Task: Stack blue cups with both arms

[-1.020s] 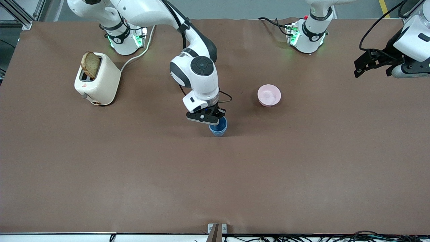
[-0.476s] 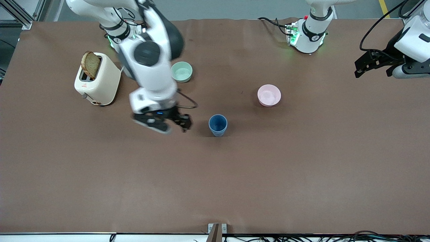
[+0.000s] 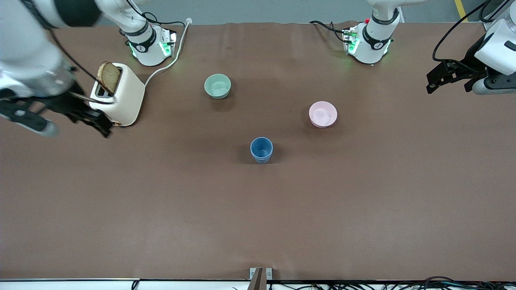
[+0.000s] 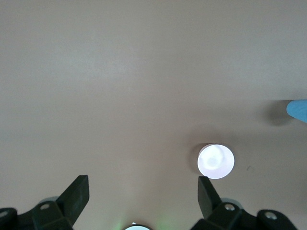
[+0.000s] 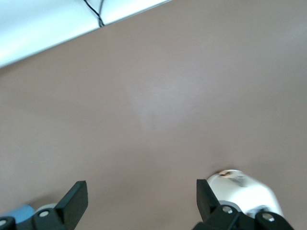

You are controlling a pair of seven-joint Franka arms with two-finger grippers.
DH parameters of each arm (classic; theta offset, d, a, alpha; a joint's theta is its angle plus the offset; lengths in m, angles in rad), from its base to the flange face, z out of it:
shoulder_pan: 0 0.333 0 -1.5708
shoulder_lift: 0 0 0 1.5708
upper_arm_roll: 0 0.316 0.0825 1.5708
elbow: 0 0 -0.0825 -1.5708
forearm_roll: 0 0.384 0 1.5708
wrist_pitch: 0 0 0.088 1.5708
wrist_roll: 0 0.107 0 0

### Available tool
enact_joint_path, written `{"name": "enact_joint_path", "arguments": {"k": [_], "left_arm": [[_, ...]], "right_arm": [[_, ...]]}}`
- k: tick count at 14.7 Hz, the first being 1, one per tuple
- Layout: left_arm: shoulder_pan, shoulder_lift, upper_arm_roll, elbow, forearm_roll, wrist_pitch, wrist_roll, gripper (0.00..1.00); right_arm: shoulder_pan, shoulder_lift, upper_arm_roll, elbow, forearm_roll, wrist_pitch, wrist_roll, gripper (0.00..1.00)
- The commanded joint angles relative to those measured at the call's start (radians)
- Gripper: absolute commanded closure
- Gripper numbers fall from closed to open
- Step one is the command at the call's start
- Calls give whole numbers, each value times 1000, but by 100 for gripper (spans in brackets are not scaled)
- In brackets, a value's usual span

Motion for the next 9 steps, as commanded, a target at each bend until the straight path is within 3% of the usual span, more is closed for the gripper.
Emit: {"name": "enact_joint_path", "arguments": {"k": [1, 3, 9], "left_arm": [[5, 4, 4, 15, -16, 0, 33, 0], [5, 4, 6, 13, -17, 0, 33, 0], [7, 4, 6, 15, -13, 0, 33, 0]], "right_arm": [[-173, -94, 32, -44, 106, -81, -229, 0], [-254, -103, 32, -41, 121, -147, -342, 0], [-272, -70, 24, 42, 128, -152, -383, 0]]}}
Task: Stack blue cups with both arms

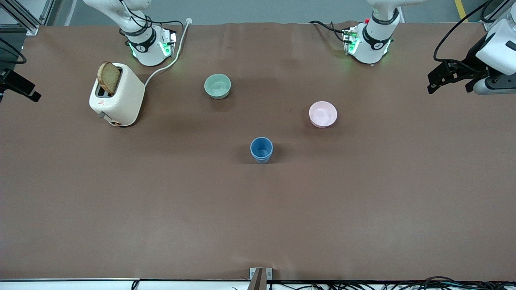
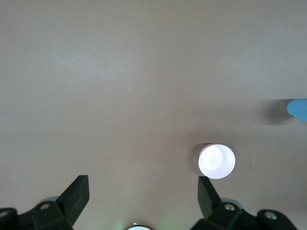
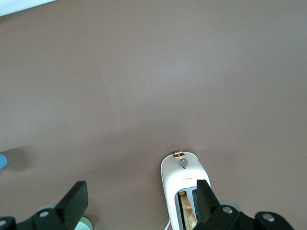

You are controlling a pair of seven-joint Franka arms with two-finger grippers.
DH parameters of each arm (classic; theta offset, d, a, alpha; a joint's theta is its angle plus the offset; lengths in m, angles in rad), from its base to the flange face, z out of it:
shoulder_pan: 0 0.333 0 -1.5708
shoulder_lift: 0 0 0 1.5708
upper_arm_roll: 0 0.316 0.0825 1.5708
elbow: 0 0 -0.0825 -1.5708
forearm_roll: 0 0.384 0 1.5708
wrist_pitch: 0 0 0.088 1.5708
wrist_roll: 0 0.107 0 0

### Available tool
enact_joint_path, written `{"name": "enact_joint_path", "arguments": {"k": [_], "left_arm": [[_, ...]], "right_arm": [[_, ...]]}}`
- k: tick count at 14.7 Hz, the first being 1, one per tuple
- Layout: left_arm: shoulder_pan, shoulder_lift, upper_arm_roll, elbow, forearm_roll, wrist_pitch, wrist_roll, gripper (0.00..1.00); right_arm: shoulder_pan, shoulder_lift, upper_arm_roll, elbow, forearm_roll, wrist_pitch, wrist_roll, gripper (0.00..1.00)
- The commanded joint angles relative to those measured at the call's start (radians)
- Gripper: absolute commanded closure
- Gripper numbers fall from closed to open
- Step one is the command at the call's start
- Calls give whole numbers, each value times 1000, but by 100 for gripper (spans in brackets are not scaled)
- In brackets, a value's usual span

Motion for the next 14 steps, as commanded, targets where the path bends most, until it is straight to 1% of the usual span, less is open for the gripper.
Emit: {"name": "enact_joint_path", "arguments": {"k": [1, 6, 14], "left_arm": [[5, 3, 3, 17, -5, -1, 24, 0], [5, 11, 3, 34, -5, -1, 27, 0], [4, 11, 3, 34, -5, -1, 25, 0]], "right_arm": [[-20, 16, 11, 40, 12, -8, -49, 0], [-20, 16, 11, 40, 12, -5, -58, 0], [-20, 14, 11, 40, 9, -15, -60, 0]]}}
